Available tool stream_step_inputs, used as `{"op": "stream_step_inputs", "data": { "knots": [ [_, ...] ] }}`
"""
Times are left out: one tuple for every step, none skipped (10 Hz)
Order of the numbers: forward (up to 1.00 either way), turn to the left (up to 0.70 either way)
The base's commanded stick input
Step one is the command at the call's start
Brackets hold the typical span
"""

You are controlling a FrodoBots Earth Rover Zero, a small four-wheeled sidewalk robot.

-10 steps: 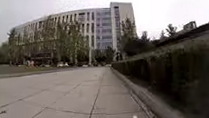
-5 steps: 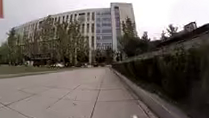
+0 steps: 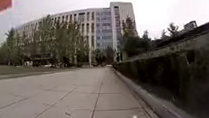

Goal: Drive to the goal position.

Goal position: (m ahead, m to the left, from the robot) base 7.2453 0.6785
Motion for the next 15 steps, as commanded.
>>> {"op": "stream_step_inputs", "data": {
  "knots": [
    [0.7,0.0],
    [0.7,0.0],
    [0.7,0.0],
    [0.7,0.0],
    [0.7,0.0],
    [0.7,0.0],
    [0.7,0.0],
    [0.7,0.0],
    [0.7,0.0],
    [0.7,0.0],
    [0.7,0.0],
    [0.7,0.0],
    [0.7,0.0],
    [0.7,0.0],
    [0.7,0.0]
  ]
}}
